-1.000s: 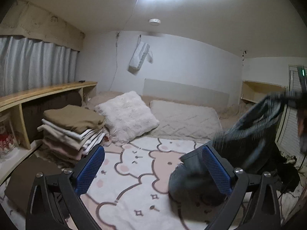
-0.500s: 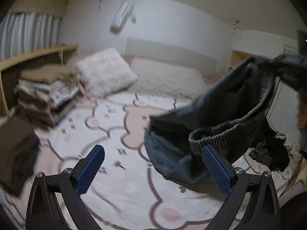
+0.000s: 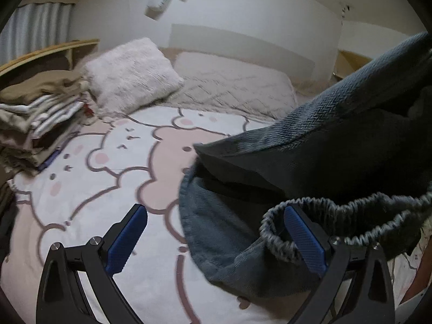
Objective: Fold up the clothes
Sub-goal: 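Lift the blue-grey jogger pants with the right tool and carry them over the bed, then grasp the other jogger cuff with the left tool while the right tool holds its cuff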
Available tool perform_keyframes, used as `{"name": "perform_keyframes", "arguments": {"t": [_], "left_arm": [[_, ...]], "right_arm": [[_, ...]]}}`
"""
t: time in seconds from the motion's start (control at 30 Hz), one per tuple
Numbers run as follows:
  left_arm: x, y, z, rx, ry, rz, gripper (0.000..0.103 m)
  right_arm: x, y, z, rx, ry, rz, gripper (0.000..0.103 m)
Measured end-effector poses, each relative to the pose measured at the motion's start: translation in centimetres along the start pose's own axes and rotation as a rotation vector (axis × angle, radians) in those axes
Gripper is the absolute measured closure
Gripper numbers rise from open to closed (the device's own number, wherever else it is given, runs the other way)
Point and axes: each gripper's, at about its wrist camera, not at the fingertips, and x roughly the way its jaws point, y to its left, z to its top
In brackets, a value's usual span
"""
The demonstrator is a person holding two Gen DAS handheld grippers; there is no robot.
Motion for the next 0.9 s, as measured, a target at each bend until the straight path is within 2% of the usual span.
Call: {"name": "perform_keyframes", "arguments": {"t": [0.13,0.2,0.37,0.47,0.53,0.57,0.63,0.7,0.73,0.8,0.9], "left_arm": [[2.3,-1.3,-0.4,0.034,0.061,-0.046,0.001],[3.0,-1.8,-1.4,0.052,0.083,-0.039,0.001],[4.3,-3.4,-5.8,0.089,0.202,-0.071,0.001],[5.0,-4.7,-7.6,0.103,0.232,-0.115,0.002],[5.2,-5.2,-8.1,0.084,0.212,-0.173,0.026],[5.5,-5.3,-8.0,0.064,0.219,-0.190,0.030],[5.8,-5.2,-7.8,0.022,0.232,-0.212,0.048],[5.8,-4.8,-7.6,-0.011,0.242,-0.218,0.053],[5.6,-4.4,-7.4,-0.023,0.237,-0.214,0.061],[4.6,-3.7,-7.0,-0.035,0.205,-0.198,0.069],[2.0,-2.0,-4.7,-0.054,0.092,-0.142,0.085]], "right_arm": [[0.0,-0.3,-0.3,-0.013,0.011,-0.002,0.094],[-0.1,-0.7,-0.4,-0.007,0.012,-0.006,0.094],[-0.3,-2.0,-0.5,0.034,0.020,-0.006,0.094],[-0.4,-2.4,-0.8,0.055,0.035,0.004,0.094],[-0.5,-2.4,-1.0,0.056,0.042,0.005,0.094],[-0.5,-2.4,-1.1,0.054,0.045,0.000,0.094],[-0.7,-2.6,-1.2,0.054,0.049,-0.021,0.094],[-0.9,-3.5,-1.2,0.079,0.044,-0.049,0.094],[-1.1,-4.1,-1.2,0.098,0.040,-0.063,0.094],[-1.3,-5.7,-1.1,0.158,0.030,-0.084,0.094],[-1.5,-7.9,-1.1,0.249,0.013,-0.123,0.094]]}}
